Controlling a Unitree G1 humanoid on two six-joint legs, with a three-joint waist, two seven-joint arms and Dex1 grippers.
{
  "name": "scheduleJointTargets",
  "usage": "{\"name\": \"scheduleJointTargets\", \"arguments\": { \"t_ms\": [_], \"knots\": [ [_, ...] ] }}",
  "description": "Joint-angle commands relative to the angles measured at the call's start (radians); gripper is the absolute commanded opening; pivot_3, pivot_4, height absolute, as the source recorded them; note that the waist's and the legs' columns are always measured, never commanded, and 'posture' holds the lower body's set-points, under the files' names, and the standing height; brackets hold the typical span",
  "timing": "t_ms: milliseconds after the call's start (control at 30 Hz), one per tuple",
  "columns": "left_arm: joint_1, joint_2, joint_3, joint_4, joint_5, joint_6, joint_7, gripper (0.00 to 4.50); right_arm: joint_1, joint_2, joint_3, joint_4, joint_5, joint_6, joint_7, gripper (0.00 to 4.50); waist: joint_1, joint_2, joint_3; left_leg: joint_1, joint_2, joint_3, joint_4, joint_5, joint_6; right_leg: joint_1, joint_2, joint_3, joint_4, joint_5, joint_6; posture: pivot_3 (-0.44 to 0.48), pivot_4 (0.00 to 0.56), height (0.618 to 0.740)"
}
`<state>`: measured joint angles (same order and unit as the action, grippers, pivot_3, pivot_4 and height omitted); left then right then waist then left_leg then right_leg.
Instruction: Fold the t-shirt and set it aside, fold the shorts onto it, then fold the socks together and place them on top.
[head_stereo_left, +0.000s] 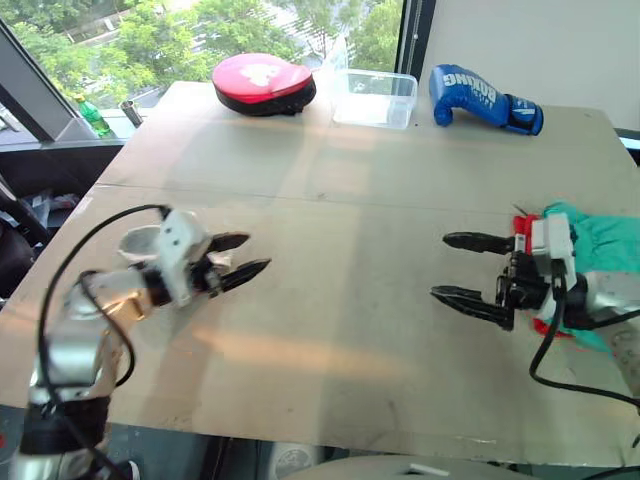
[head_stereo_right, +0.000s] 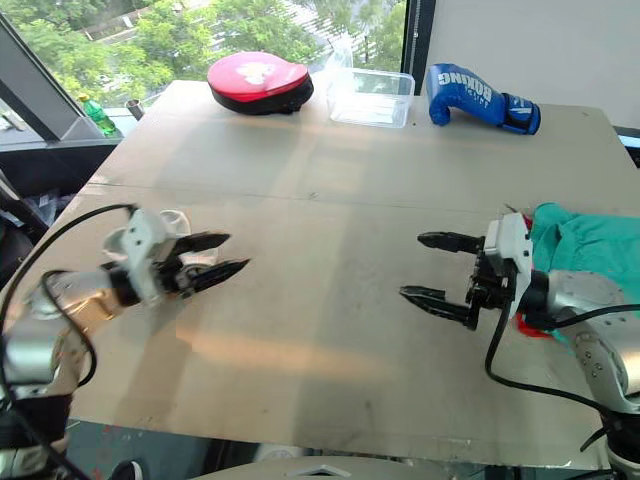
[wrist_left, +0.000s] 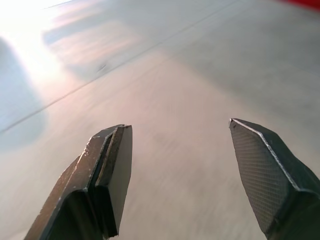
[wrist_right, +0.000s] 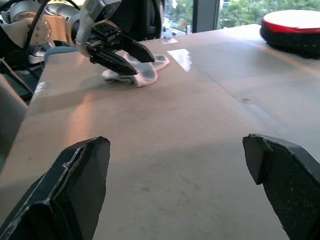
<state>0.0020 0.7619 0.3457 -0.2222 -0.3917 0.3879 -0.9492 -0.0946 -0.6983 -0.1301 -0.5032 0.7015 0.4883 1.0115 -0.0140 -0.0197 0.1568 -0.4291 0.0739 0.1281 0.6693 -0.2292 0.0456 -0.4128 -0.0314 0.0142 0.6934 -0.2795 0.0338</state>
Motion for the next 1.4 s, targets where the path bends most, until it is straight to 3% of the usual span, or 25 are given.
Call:
{"name": "scheduleJointTargets", "arguments": {
  "t_ms": [33, 267, 400, 967, 1067, 1167, 1233, 1400],
  "knots": [
    [0.066, 0.030, 0.113, 0.022, 0.043, -0.067, 0.047, 3.35, -0.017, 0.018, 0.024, -0.039, 0.001, -0.033, -0.002, 4.47, 0.001, -0.001, 0.000, 0.000, 0.000, 0.000, 0.000, 0.000, 0.000, 0.000, 0.000, -0.001, 0.000, 0.000, 0.000, 0.000, 0.150, 0.735],
    [0.240, 0.059, 0.243, 0.186, 0.064, -0.176, 0.003, 3.35, -0.031, 0.033, 0.066, -0.024, -0.033, -0.063, -0.010, 4.47, 0.000, -0.004, -0.001, 0.000, 0.000, 0.000, 0.000, 0.000, 0.000, 0.000, -0.003, -0.002, 0.000, -0.001, -0.003, 0.000, 0.150, 0.735],
    [0.290, 0.075, 0.258, 0.251, 0.063, -0.224, -0.029, 3.35, -0.036, 0.033, 0.087, -0.038, -0.045, -0.076, -0.009, 4.47, 0.001, -0.005, -0.002, 0.000, 0.000, -0.001, -0.001, -0.001, 0.000, 0.000, -0.005, -0.001, -0.001, -0.002, -0.005, 0.000, 0.150, 0.735],
    [0.017, 0.157, -0.016, 0.638, 0.181, -0.505, -0.165, 3.35, -0.036, 0.035, 0.124, -0.059, -0.080, -0.098, -0.019, 4.47, -0.002, -0.005, -0.005, -0.002, -0.001, -0.001, -0.006, -0.003, -0.005, -0.001, -0.015, -0.009, -0.003, -0.004, -0.009, 0.000, 0.150, 0.735],
    [-0.021, 0.167, -0.048, 0.685, 0.191, -0.535, -0.196, 2.58, -0.033, 0.040, 0.125, -0.066, -0.080, -0.095, -0.029, 4.50, 0.000, -0.002, -0.006, -0.002, -0.001, 0.000, -0.006, -0.003, -0.005, 0.000, -0.017, -0.011, -0.003, -0.004, -0.009, 0.000, 0.150, 0.735],
    [-0.047, 0.179, -0.074, 0.701, 0.187, -0.537, -0.226, 0.98, -0.023, 0.039, 0.118, -0.071, -0.079, -0.097, -0.033, 4.50, 0.000, 0.001, -0.008, -0.003, -0.001, 0.001, -0.006, -0.003, -0.005, 0.001, -0.019, -0.014, -0.003, -0.004, -0.009, 0.000, 0.150, 0.735],
    [-0.063, 0.185, -0.089, 0.706, 0.191, -0.544, -0.238, 0.23, -0.017, 0.038, 0.118, -0.070, -0.081, -0.100, -0.034, 4.50, 0.000, 0.001, -0.008, -0.003, 0.000, 0.001, -0.006, -0.003, -0.005, 0.001, -0.020, -0.016, -0.002, -0.004, -0.009, 0.000, 0.150, 0.735],
    [-0.086, 0.204, -0.138, 0.585, 0.160, -0.471, -0.300, 0.07, -0.013, 0.041, 0.117, -0.070, -0.085, -0.105, -0.044, 4.50, 0.002, 0.001, -0.009, -0.003, 0.000, 0.001, -0.006, 0.000, 0.000, 0.002, -0.020, -0.018, -0.002, -0.004, -0.009, 0.000, 0.150, 0.735]
  ]
}}
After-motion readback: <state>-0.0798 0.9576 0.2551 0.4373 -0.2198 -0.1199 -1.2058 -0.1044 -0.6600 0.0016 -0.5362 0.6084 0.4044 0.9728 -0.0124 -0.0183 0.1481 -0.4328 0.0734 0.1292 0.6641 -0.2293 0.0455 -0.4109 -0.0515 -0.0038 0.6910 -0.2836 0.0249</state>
